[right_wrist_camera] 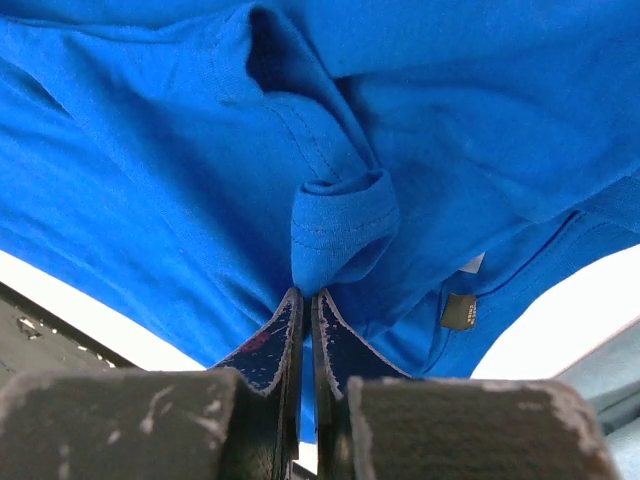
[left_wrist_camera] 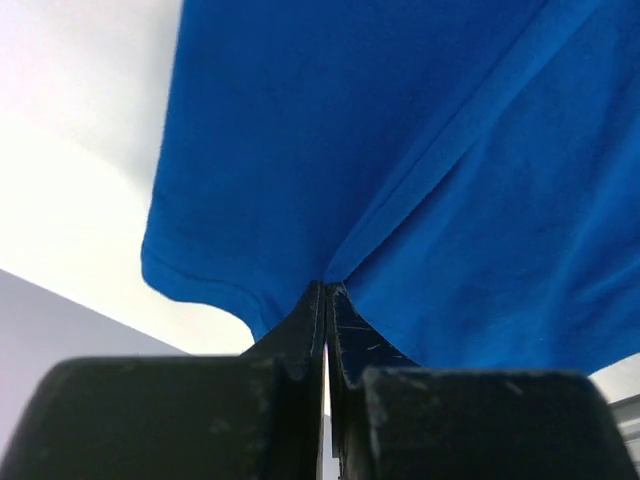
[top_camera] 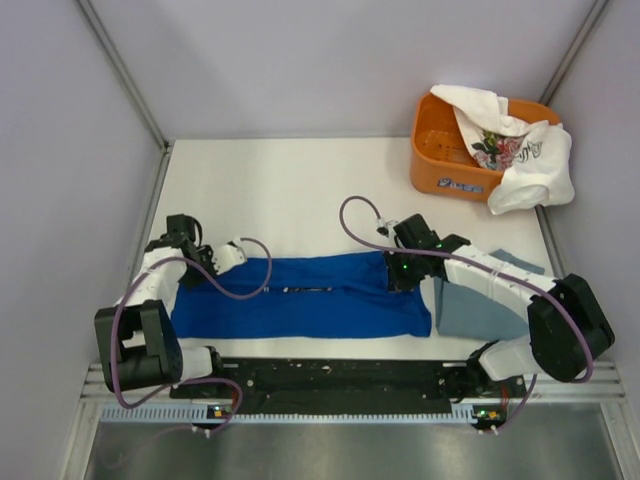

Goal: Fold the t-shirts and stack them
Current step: Fold the other side of the tshirt into a rectangle

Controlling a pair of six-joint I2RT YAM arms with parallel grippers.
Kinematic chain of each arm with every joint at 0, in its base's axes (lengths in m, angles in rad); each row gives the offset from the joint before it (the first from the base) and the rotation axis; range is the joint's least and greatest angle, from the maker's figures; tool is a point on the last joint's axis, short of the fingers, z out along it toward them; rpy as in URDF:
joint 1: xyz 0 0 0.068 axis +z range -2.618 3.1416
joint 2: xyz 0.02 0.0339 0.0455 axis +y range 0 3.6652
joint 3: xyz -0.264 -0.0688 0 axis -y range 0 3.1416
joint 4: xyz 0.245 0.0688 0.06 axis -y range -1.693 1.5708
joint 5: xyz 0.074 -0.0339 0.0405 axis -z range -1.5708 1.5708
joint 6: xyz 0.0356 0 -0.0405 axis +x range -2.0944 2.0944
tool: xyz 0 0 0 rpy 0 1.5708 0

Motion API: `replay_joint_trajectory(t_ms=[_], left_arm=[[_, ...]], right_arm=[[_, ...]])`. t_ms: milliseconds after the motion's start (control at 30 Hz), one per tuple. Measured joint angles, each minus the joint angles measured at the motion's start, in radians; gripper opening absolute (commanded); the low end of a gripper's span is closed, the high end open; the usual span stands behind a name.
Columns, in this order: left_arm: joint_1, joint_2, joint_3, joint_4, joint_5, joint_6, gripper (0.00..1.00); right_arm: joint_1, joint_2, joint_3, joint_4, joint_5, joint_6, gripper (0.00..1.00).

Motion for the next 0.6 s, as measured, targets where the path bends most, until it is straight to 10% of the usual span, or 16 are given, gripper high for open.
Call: replay_joint_trajectory(t_ms=[133, 300, 600], left_arm=[[0.0, 0.012, -0.015, -0.002, -0.015, 0.018, 0.04], [-0.002, 0.046, -0.015, -0.009, -0.043, 0.03, 0.58], [-0.092, 0.035, 0.122, -0.22, 0.046, -0.021, 0.64]], right_arm=[[0.003, 0.0, -0.007, 0.001, -0.006, 0.032, 0.2], [0.003, -0.006, -0.023, -0.016, 0.0, 0.093, 0.35], [-0.032, -0.227, -0.05, -0.132, 0.043, 0.185, 0.46]])
